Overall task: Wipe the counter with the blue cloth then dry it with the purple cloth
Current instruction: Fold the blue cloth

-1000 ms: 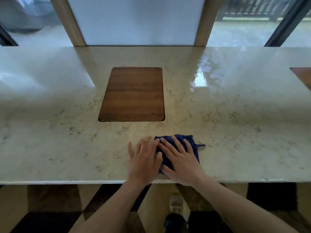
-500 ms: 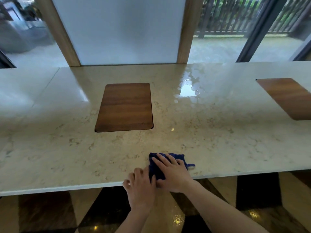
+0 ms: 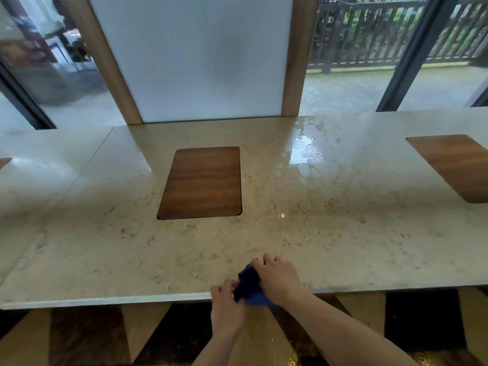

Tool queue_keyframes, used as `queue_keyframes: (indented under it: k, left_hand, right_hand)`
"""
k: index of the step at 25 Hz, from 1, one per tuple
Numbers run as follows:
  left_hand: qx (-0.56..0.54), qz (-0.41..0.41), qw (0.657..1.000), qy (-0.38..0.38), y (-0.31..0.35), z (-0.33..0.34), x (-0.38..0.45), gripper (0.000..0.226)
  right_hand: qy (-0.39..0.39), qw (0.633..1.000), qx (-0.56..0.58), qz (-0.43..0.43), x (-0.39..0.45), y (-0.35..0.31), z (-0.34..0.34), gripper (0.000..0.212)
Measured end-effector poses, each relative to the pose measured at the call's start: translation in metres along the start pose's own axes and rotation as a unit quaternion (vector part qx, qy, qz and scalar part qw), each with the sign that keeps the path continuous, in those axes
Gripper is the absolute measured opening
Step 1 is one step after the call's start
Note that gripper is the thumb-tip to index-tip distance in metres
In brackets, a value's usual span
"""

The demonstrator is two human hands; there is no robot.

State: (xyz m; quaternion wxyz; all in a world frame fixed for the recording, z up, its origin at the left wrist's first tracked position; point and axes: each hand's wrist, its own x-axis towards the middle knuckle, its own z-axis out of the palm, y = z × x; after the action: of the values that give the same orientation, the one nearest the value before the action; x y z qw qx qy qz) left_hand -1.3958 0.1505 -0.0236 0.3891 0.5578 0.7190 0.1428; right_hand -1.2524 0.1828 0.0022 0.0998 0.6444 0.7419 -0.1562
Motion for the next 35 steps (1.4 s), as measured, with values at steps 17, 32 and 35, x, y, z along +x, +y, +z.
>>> queue_keyframes:
  k: [17, 32, 35]
  left_hand:
    - [0.128, 0.488, 0.859, -0.092, 0.224, 0.046, -0.091, 0.024]
    - [-0.002, 0.690, 0.698, -0.190, 0.480, 0.209, -0.251, 0.030]
    - [-0.012, 0.693, 0.688, -0.214, 0.512, 0.237, -0.261, 0.032]
  right_hand:
    - [0.187, 0.951, 0.184, 0.161, -0.221, 0.213, -0.076, 0.029]
    - [0.437, 0.767, 0.291, 0.369, -0.486, 0.388, -0.120, 0.020]
    - [0.462, 0.739, 0.294, 0.392, -0.502, 0.414, -0.124, 0.023]
